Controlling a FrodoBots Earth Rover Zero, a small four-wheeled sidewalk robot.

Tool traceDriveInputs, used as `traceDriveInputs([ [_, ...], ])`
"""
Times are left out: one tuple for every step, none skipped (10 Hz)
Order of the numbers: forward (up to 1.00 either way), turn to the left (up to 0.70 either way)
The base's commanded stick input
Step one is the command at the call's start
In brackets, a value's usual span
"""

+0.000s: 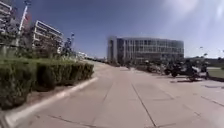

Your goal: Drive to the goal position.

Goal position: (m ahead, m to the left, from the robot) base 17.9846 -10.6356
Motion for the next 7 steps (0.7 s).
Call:
traceDriveInputs([
  [0.7, 0.01],
  [0.7, 0.01],
  [0.7, 0.01],
  [0.7, 0.01],
  [0.7, 0.01],
  [0.7, 0.01],
  [0.7, 0.01],
])
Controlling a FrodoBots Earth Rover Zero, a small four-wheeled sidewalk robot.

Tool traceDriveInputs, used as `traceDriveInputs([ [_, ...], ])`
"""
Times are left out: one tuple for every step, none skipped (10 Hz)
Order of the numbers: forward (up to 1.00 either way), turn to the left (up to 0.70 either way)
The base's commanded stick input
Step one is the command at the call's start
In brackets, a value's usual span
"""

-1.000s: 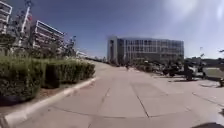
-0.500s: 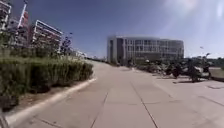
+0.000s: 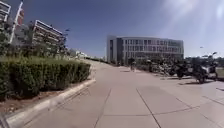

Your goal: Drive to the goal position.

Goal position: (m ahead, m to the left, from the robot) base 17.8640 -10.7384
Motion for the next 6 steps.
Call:
traceDriveInputs([
  [0.7, 0.01],
  [0.7, 0.01],
  [0.7, 0.01],
  [0.7, 0.01],
  [0.7, 0.01],
  [0.7, 0.01],
])
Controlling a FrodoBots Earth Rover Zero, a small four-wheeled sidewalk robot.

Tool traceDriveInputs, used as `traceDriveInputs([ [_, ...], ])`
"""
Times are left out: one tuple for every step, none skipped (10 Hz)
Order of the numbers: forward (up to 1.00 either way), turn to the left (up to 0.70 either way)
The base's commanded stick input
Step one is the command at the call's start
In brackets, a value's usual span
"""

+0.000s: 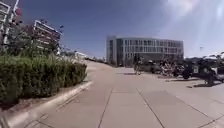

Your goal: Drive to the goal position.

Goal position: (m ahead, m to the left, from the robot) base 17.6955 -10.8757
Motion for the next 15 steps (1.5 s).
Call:
traceDriveInputs([
  [0.7, 0.01],
  [0.7, 0.01],
  [0.7, 0.01],
  [0.7, 0.01],
  [0.7, 0.01],
  [0.7, 0.01],
  [0.7, 0.01],
  [0.7, 0.0],
  [0.7, 0.0],
  [0.7, 0.0],
  [0.7, 0.0],
  [0.7, 0.0],
  [0.7, 0.0],
  [0.7, 0.0],
  [0.7, 0.0],
])
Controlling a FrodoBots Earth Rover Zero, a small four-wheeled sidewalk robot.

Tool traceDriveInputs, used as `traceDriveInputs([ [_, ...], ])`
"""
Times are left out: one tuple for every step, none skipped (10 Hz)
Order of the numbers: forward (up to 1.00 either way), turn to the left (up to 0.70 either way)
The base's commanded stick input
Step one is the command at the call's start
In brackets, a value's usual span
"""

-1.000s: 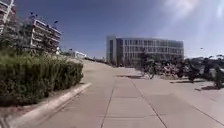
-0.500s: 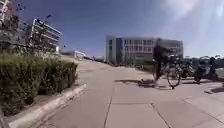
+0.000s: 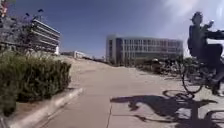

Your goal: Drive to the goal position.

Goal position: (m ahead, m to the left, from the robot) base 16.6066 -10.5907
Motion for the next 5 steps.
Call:
traceDriveInputs([
  [0.7, 0.0],
  [0.7, 0.0],
  [0.7, 0.0],
  [0.7, 0.0],
  [0.7, 0.0],
])
